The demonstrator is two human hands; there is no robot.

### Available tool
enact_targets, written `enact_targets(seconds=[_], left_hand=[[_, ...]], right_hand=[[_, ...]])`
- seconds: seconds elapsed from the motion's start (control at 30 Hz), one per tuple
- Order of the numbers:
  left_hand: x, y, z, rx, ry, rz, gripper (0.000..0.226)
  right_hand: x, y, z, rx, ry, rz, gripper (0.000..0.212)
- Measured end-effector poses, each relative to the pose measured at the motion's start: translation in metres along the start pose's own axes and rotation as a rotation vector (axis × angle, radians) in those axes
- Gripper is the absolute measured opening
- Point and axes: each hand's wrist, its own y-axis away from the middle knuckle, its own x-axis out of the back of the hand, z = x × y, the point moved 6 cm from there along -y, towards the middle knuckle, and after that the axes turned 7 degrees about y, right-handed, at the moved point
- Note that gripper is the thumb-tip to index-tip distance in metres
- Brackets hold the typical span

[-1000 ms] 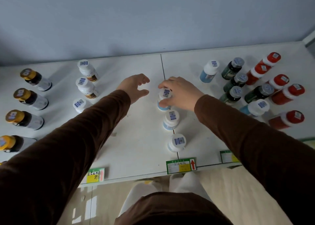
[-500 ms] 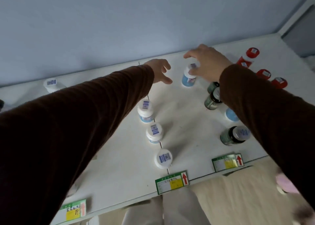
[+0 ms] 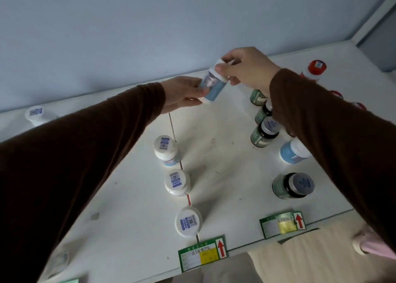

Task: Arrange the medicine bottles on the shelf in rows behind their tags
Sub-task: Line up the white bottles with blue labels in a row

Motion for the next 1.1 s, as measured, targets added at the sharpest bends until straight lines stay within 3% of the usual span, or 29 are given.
enact_targets(seconds=[0.13,0.23,0.33,0.5,0.67,0.77,1.1], left_hand=[[0.024,0.042,-0.004,-0.026,0.259,-0.022,0.043],[0.033,0.064,-0.009,-0.055,0.355,-0.002,0.050],[0.041,0.081,-0.012,-0.104,0.364,0.055,0.048],[0.054,0.095,-0.014,-0.184,0.150,0.246,0.031],[0.067,0.105,-0.028,-0.066,-0.239,0.407,0.055],[0.078,0.112,-0.036,0.006,-0.458,0.521,0.057],[0.073,0.133,-0.048,-0.035,-0.591,0.729,0.046]], right_hand=[[-0.018,-0.007,-0.033,0.012,-0.244,-0.046,0.039],[-0.031,-0.011,-0.053,0.031,-0.254,-0.067,0.052],[-0.040,-0.011,-0.072,0.103,-0.227,-0.098,0.047],[-0.057,-0.007,-0.097,0.319,0.045,-0.112,0.032],[-0.092,0.012,-0.106,0.496,0.389,-0.148,0.040],[-0.109,0.020,-0.104,0.525,0.477,-0.222,0.042],[-0.137,0.029,-0.092,0.574,0.562,-0.218,0.047]])
